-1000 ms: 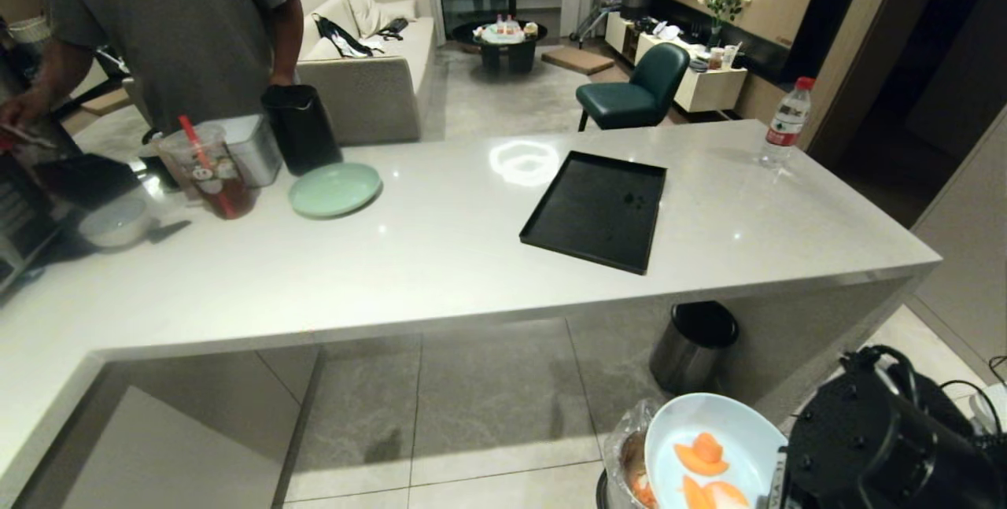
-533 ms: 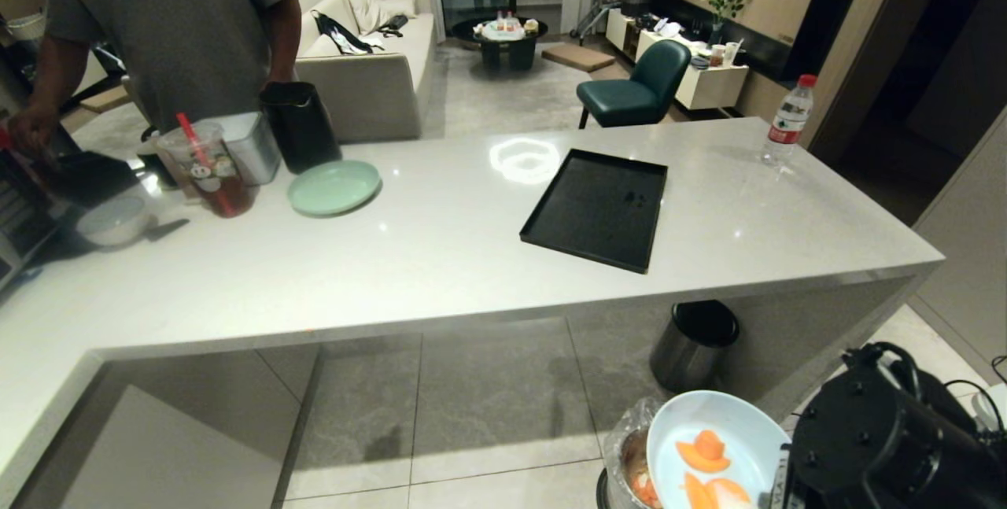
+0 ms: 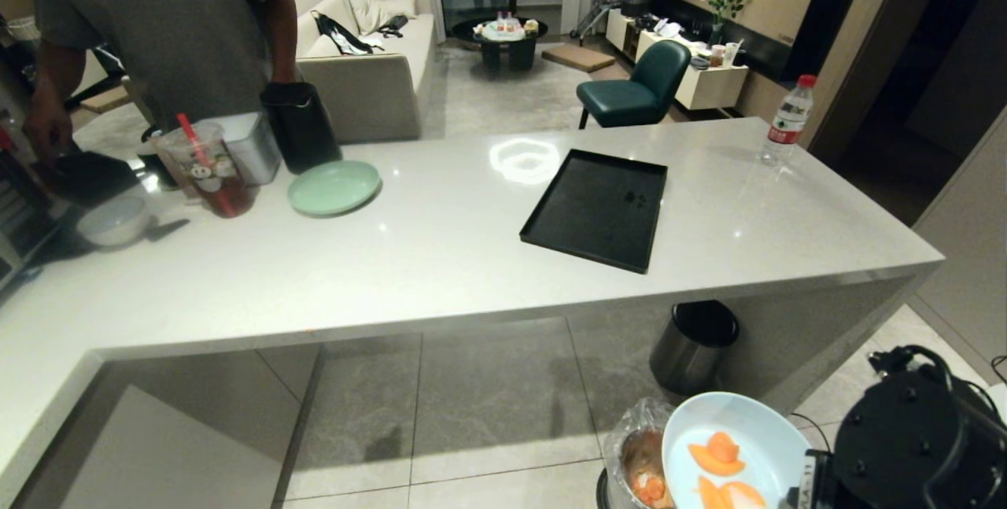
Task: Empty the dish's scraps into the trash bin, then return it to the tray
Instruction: Move the bowl over the trash can
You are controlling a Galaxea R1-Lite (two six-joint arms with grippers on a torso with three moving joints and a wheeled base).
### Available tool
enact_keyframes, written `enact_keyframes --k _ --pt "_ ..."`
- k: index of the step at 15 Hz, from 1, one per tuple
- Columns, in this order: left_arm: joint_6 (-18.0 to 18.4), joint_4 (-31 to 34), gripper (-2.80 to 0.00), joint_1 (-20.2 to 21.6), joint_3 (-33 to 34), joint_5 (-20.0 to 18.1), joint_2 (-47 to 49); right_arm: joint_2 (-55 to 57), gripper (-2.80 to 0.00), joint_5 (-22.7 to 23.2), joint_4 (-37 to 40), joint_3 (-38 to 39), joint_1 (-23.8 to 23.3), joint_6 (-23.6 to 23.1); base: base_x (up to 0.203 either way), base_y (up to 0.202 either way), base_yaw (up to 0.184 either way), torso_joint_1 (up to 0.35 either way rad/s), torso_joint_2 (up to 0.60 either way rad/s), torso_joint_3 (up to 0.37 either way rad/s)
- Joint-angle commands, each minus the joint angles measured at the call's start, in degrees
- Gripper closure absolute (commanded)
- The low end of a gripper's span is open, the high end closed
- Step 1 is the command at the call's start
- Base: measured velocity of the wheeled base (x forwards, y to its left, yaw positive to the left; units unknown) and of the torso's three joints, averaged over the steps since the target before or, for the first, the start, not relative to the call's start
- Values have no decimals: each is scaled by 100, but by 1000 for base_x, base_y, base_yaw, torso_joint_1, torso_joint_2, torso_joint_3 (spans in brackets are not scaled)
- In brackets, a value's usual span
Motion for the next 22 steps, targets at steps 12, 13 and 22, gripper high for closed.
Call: enact_keyframes --k 12,13,22 --pt "-6 -5 0 5 0 3 6 1 0 10 10 21 3 121 0 0 0 -19 45 28" --pt "-6 -5 0 5 0 3 6 -8 0 10 10 17 3 112 0 0 0 -121 305 169" --pt "-6 -5 0 -3 0 3 -1 -34 0 10 10 74 3 121 0 0 0 -125 320 184"
